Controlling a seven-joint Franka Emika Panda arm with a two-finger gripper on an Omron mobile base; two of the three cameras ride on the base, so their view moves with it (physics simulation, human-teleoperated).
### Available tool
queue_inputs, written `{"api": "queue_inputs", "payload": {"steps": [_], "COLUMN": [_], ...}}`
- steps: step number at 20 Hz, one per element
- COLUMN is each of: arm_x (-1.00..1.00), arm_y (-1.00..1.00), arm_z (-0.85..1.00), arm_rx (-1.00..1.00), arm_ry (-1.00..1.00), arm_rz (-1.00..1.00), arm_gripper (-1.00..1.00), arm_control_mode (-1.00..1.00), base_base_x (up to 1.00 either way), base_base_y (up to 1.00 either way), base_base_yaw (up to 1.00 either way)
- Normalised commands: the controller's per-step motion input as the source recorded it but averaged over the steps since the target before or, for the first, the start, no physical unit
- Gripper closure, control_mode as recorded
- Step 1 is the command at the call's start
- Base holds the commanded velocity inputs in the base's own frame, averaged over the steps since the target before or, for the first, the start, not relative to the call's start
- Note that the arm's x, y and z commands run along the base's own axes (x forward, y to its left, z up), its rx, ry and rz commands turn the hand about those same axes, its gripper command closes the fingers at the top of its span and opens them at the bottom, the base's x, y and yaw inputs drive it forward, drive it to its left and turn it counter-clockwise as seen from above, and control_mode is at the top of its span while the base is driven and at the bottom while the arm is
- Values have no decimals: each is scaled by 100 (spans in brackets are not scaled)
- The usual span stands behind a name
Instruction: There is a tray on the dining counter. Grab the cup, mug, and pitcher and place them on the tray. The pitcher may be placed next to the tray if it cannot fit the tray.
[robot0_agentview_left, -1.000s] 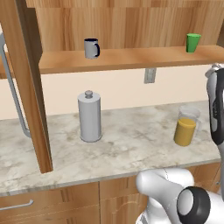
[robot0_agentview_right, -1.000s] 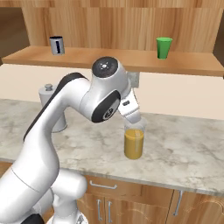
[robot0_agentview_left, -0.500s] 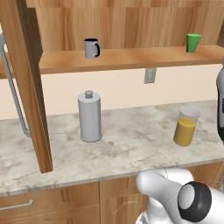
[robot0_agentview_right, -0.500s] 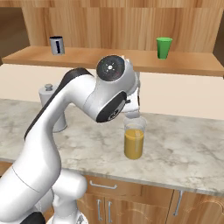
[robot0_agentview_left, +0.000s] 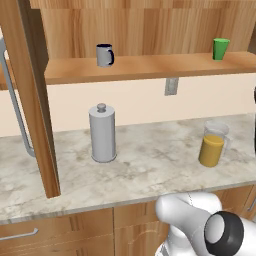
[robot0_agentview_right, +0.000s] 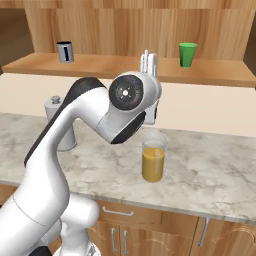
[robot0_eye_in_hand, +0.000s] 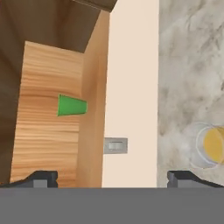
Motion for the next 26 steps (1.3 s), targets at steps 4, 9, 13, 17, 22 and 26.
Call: {"api": "queue_inputs", "payload": {"steps": [4,9,13,17,22,26], "arm_x": [7,25,25,23,29,18], "arm_y": [0,0,-17,-5,0,0], "arm_z": [35,31,21,9,2,0], "arm_rx": [9,0,0,0,0,0], "arm_ry": [-14,0,0,0,0,0], "arm_rz": [0,4,10,9,6,3], "arm_gripper": [-100,-100,-100,-100,-100,-100], "arm_control_mode": [-100,-100,-100,-100,-100,-100], "base_base_x": [0,0,0,0,0,0], "base_base_y": [0,0,0,0,0,0], "base_base_yaw": [0,0,0,0,0,0]}}
